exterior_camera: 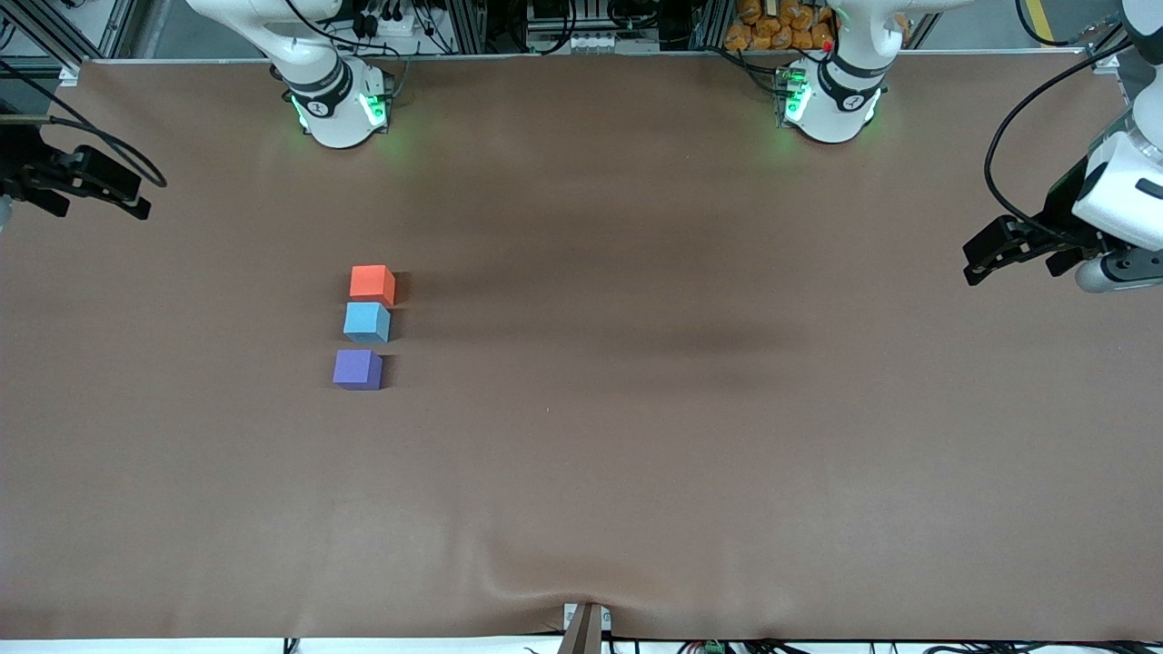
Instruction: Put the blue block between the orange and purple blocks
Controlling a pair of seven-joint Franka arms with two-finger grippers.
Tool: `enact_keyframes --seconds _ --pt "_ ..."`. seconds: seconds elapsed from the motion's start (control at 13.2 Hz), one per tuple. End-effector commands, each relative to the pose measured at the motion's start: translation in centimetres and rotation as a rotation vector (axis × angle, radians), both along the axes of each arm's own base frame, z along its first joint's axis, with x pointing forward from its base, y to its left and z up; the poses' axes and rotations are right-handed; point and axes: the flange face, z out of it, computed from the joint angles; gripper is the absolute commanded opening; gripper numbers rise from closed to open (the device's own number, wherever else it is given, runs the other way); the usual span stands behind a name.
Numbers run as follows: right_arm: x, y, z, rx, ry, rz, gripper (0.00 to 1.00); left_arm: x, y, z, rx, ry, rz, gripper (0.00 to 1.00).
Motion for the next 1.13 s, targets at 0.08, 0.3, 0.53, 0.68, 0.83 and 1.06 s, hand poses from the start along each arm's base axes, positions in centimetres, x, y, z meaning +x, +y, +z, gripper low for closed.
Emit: enact_keyframes --seconds 0.08,0.3,0.53,0.68,0.83,1.06 --pt "-0.5 0.3 2.4 0.001 -0.023 0.03 1.0 -1.5 -1.4 0.5 -0.018 0.032 -0.045 1.0" --pt "-1.0 0.0 2.1 -0.002 0.018 0.027 1.0 -2.0 -1.3 0.6 -0.012 0.057 -0.07 1.0" --pt "-1.1 -0.4 1.7 -0.032 0.032 0.022 1.0 -3.9 -0.2 2.3 -0.006 0.086 -0.12 1.0" --pt "-1.1 -0.4 1.9 -0.035 0.028 0.02 1.0 -5.1 -0.3 3.8 -0.003 0.07 -0.102 1.0" --pt "-1.1 -0.6 1.8 -0.034 0.028 0.019 1.0 -5.9 -0.7 4.5 -0.002 0.07 -0.096 1.0" --pt "-1.0 -0.6 1.9 -0.021 0.022 0.016 1.0 -5.6 -0.9 4.3 -0.034 0.077 -0.094 1.0"
